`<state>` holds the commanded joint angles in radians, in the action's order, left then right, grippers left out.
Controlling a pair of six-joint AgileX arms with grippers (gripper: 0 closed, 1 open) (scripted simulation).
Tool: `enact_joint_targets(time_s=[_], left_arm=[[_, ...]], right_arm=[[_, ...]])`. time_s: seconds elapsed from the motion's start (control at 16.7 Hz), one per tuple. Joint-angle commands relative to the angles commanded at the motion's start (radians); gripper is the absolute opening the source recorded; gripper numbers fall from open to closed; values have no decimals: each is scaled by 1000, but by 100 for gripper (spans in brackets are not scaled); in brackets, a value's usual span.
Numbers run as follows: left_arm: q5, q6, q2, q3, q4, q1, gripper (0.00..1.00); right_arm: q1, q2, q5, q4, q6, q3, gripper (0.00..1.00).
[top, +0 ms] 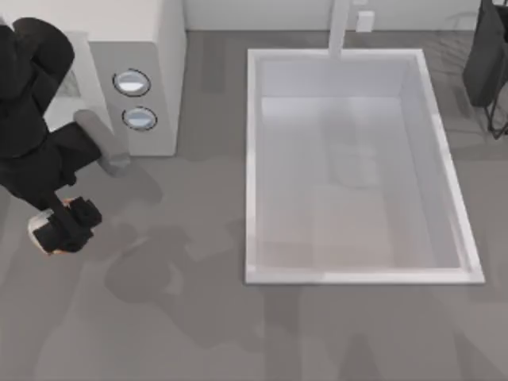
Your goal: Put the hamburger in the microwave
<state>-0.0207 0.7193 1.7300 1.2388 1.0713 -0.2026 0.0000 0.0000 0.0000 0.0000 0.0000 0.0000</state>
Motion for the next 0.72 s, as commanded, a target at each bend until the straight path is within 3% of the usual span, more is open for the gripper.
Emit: enact_joint_targets(time_s=[0.42,0.72], left_arm=[[1,0,-21,28,38,0,0],[-25,-47,-9,20,-111,55,0]], right_arm=[[0,0,0,0,0,0,100],[0,0,0,0,0,0,100]])
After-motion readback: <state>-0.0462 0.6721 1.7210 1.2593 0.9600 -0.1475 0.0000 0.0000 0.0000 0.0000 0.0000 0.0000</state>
